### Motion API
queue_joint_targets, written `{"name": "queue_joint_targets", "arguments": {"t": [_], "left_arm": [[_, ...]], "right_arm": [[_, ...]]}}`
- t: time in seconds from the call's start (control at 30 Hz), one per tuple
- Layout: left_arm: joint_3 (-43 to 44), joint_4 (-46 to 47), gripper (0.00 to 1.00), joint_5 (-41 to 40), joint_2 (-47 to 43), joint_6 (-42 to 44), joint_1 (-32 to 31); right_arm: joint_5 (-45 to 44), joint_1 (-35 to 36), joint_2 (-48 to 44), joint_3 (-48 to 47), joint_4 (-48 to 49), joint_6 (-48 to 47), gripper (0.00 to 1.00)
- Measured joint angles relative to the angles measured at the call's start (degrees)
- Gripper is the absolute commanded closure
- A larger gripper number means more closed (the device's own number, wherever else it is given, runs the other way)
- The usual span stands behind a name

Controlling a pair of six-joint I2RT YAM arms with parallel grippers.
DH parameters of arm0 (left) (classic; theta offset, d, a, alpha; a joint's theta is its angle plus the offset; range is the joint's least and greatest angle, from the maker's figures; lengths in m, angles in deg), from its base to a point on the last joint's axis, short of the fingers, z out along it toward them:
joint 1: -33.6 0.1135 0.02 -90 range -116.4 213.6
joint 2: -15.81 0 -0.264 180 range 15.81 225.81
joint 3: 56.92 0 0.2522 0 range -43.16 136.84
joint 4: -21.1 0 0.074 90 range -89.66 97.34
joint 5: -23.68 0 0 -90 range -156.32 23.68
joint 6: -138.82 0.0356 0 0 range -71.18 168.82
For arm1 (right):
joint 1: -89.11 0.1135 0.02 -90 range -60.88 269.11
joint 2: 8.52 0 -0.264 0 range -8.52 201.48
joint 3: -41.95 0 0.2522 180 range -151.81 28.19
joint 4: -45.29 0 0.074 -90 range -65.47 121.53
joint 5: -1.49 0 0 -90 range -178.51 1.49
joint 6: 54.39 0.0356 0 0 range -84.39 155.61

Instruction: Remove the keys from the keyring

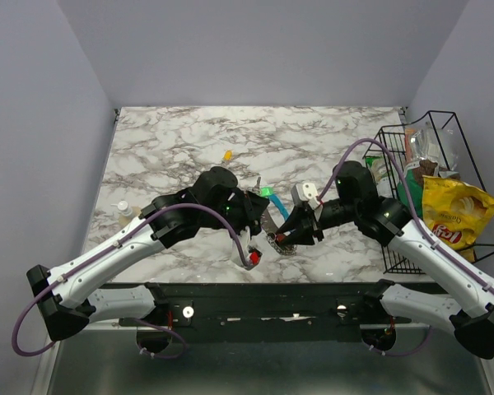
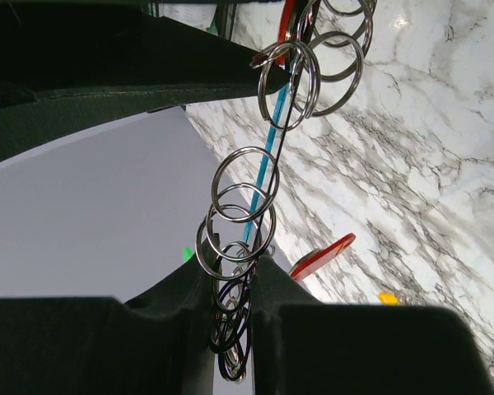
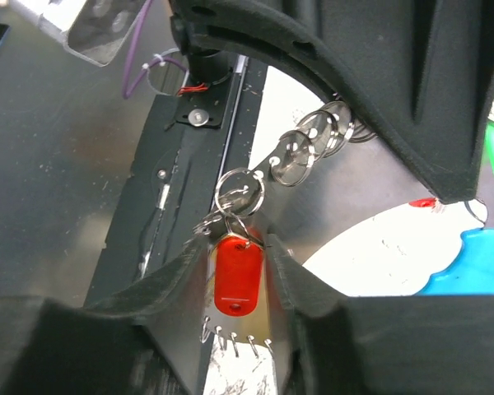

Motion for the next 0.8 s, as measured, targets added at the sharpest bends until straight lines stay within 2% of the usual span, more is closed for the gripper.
{"name": "queue_joint_targets", "arguments": {"t": [0.03, 0.1, 0.17, 0.23, 0.57, 0.8], "left_arm": [[0.00, 0.00, 1.00, -0.15, 0.07, -0.13, 0.00], [0.00, -0.02, 1.00, -0.46, 0.26, -0.13, 0.00], [0.00, -0.04, 1.00, -0.50, 0.66, -0.20, 0.00], [0.00, -0.07, 1.00, -0.61, 0.85, -0.17, 0.00], [0.00, -0.33, 1.00, -1.49, 0.90, -0.37, 0.15], [-0.22, 1.25, 1.00, -1.55, 0.57, -1.51, 0.15]], "right_arm": [[-0.28, 0.04, -0.02, 0.33, 0.63, 0.42, 0.73], [-0.66, 0.13, -0.04, 0.96, 2.08, 1.09, 0.80], [-0.90, 0.44, -0.04, 1.16, 3.19, 1.75, 0.93], [-1.07, 0.46, 0.00, 1.16, 3.78, 2.25, 0.99], [-2.45, 0.61, -0.11, 1.16, 3.76, 2.80, 0.99], [-7.13, 0.81, -2.23, -0.20, 2.23, 1.25, 0.99]]}}
